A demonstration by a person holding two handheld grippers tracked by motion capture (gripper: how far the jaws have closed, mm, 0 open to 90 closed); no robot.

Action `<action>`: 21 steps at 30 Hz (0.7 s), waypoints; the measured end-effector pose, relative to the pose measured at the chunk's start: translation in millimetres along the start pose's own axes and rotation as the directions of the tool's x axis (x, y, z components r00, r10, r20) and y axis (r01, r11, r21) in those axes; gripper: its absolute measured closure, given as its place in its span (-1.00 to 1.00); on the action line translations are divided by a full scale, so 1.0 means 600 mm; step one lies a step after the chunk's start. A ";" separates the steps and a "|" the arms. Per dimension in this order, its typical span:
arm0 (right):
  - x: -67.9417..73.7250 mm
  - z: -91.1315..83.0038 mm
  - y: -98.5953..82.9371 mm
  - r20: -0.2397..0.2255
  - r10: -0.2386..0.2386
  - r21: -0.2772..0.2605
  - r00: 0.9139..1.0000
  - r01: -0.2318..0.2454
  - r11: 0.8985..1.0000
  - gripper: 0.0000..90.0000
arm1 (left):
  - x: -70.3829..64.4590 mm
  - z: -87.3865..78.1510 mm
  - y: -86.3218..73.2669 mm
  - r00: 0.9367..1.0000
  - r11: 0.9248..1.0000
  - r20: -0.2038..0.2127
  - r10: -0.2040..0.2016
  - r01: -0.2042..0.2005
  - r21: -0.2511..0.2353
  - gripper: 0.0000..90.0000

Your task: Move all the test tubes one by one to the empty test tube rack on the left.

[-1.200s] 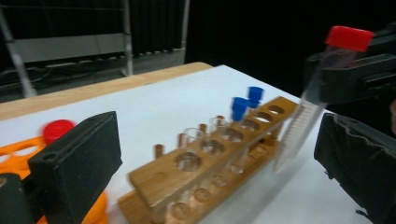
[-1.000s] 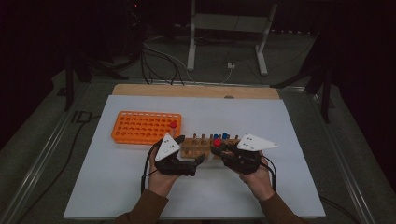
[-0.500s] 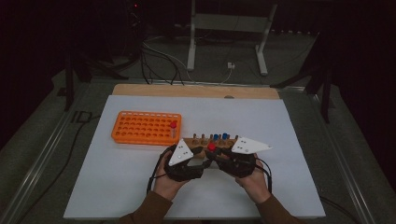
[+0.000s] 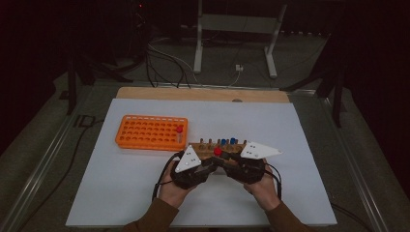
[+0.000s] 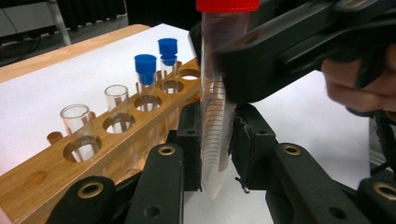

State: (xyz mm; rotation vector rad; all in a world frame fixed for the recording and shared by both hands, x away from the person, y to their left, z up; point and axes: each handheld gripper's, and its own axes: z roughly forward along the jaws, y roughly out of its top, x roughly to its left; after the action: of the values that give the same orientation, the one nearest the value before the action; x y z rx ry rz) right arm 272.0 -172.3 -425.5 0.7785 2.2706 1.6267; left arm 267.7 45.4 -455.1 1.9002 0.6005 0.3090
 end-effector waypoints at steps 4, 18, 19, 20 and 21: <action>-0.006 -0.009 0.003 -0.014 0.010 -0.033 1.000 -0.011 0.999 0.25 | 0.008 -0.003 -0.003 1.000 1.000 -0.014 -0.018 0.018 -0.006 0.67; -0.030 -0.022 0.002 0.077 0.034 -0.033 0.996 -0.032 0.999 -0.64 | 0.033 -0.028 -0.005 0.996 0.998 -0.075 -0.055 0.052 -0.043 0.67; -0.031 -0.022 0.002 0.081 0.034 -0.030 0.996 -0.031 0.999 -0.67 | 0.036 -0.031 -0.005 0.995 0.997 -0.082 -0.057 0.054 -0.047 0.67; -0.032 -0.022 0.001 0.086 0.035 -0.025 0.996 -0.033 0.999 -0.68 | 0.037 -0.033 -0.005 0.994 0.997 -0.086 -0.060 0.056 -0.051 0.67; -0.033 -0.022 0.000 0.090 0.034 -0.022 0.995 -0.033 0.999 -0.72 | 0.039 -0.035 -0.005 0.994 0.997 -0.091 -0.062 0.057 -0.054 0.67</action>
State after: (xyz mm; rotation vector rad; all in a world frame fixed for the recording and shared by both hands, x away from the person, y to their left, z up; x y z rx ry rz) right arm 282.2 -193.6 -422.9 0.8717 2.1865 1.5925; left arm 276.5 75.3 -450.7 1.8227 0.7034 0.3725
